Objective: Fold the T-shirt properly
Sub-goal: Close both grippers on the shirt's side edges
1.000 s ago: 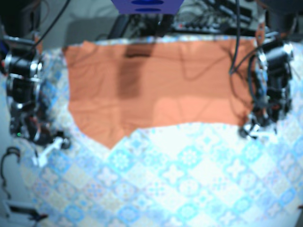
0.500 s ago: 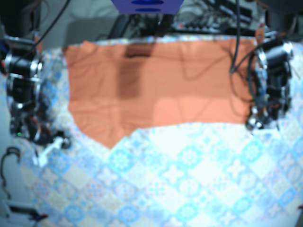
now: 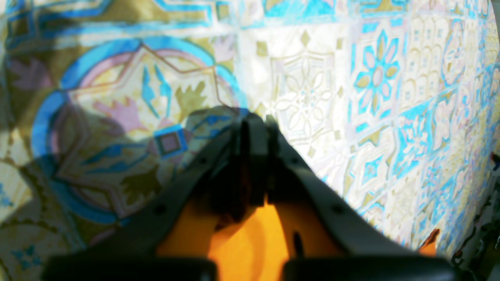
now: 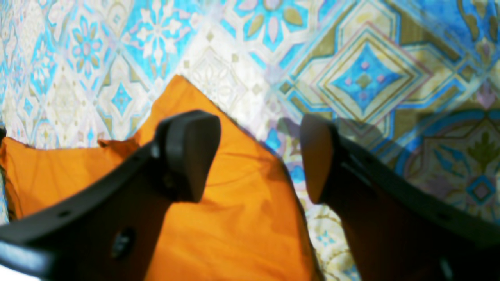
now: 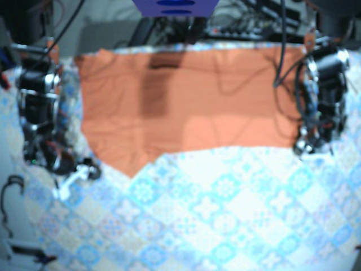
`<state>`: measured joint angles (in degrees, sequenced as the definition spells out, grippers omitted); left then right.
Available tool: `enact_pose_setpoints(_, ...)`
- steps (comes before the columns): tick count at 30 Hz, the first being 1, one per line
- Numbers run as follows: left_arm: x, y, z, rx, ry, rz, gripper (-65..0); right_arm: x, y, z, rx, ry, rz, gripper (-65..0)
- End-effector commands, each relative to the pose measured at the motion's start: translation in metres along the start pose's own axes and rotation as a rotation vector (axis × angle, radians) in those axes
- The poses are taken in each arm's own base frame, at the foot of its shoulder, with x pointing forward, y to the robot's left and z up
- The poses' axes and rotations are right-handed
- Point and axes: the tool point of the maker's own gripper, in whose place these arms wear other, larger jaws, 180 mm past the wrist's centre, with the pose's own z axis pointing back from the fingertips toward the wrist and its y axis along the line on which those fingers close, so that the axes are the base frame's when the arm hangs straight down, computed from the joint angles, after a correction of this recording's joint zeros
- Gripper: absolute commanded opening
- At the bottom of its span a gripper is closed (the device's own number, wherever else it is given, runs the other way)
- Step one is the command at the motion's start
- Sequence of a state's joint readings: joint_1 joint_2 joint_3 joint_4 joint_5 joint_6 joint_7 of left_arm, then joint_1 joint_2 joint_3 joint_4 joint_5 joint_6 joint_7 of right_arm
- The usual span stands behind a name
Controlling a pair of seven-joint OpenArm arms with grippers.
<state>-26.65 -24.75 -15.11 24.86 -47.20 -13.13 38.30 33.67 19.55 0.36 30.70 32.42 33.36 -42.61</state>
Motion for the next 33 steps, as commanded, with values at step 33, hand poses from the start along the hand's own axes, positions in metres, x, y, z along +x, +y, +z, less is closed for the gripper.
enact_pose_setpoints(33,0.020,-0.005,0.006,-0.006,-0.038,-0.012,-65.0,-0.004,0.038,-0.031,0.054,-0.019,0.079,-27.6)
